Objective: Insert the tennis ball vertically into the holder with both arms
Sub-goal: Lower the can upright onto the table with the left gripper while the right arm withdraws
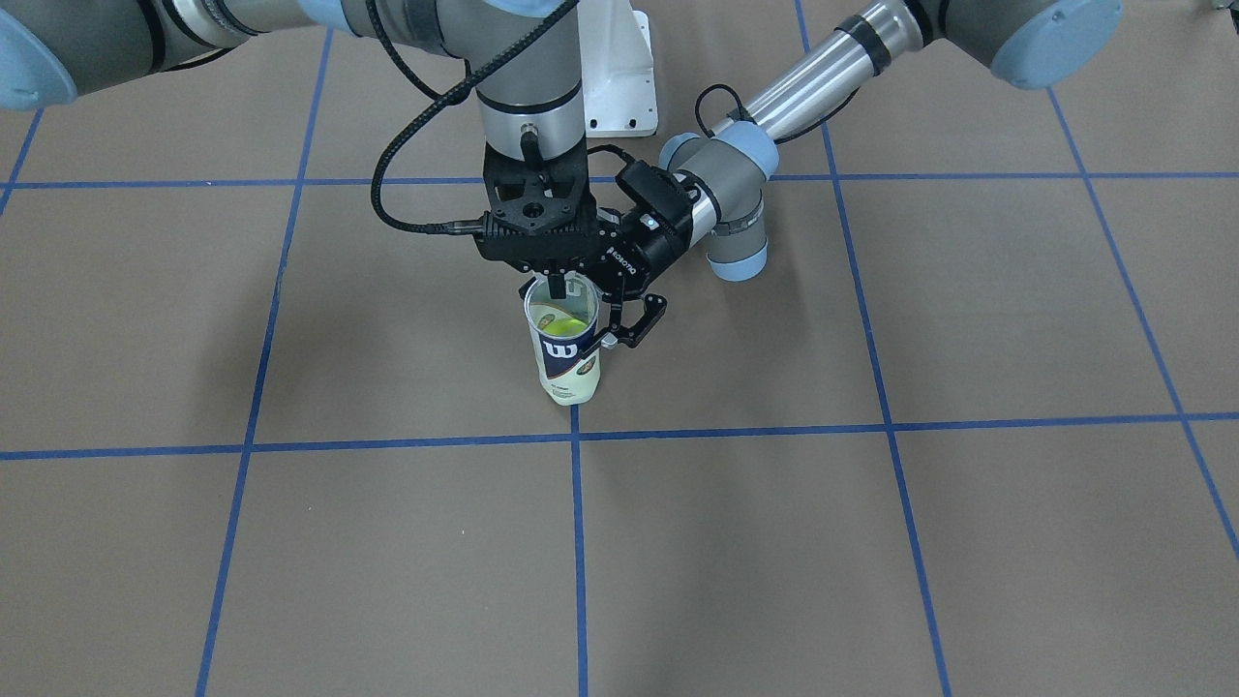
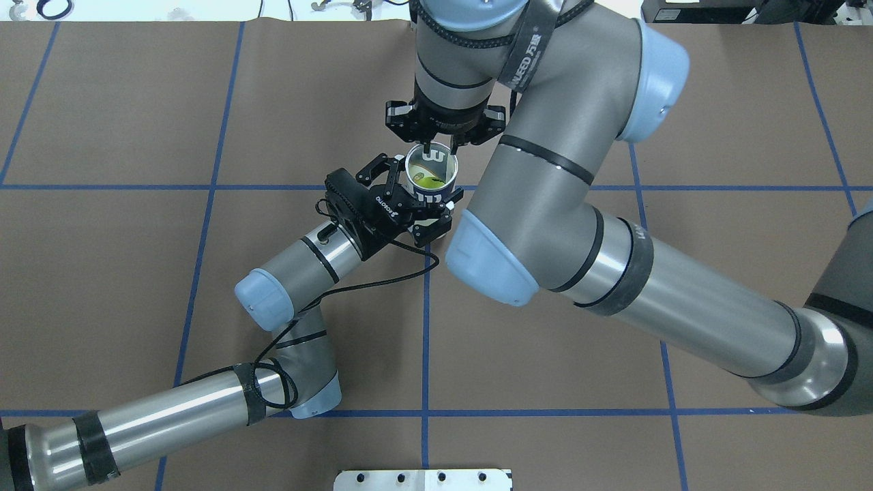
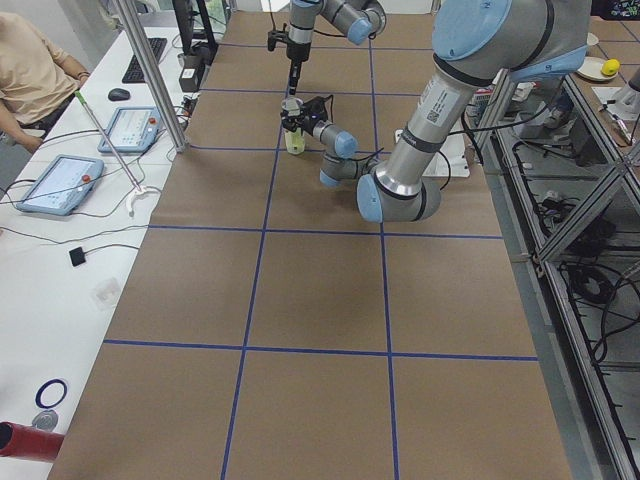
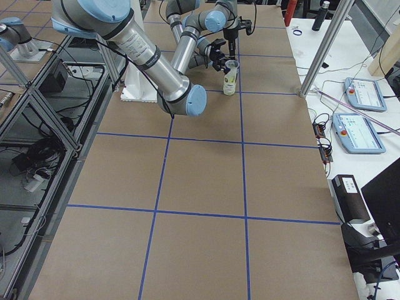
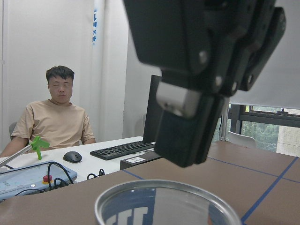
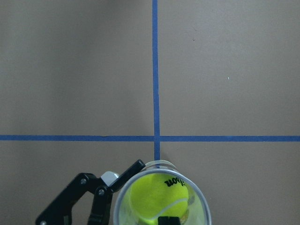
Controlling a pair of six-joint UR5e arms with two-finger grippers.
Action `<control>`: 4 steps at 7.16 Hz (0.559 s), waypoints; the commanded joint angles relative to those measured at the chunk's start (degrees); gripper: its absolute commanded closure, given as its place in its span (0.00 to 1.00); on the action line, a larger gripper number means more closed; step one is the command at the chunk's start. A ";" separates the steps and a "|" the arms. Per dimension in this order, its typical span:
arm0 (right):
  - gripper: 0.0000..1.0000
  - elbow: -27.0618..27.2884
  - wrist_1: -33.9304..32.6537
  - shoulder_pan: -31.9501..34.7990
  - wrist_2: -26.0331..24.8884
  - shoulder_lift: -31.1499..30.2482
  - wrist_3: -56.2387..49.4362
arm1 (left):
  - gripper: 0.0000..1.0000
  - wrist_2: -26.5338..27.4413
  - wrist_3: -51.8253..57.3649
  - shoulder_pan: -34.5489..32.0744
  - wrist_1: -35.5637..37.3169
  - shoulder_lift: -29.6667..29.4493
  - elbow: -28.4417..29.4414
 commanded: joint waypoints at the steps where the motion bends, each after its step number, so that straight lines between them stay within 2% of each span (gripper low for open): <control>1: 0.00 2.27 -3.56 6.51 5.43 -0.10 -5.63 | 0.02 -0.07 -0.07 -0.22 -0.26 0.00 -0.97; 4: 0.00 2.09 -3.48 14.52 9.93 -5.01 -18.01 | 0.01 -0.16 -0.33 -0.92 -0.08 0.18 -7.47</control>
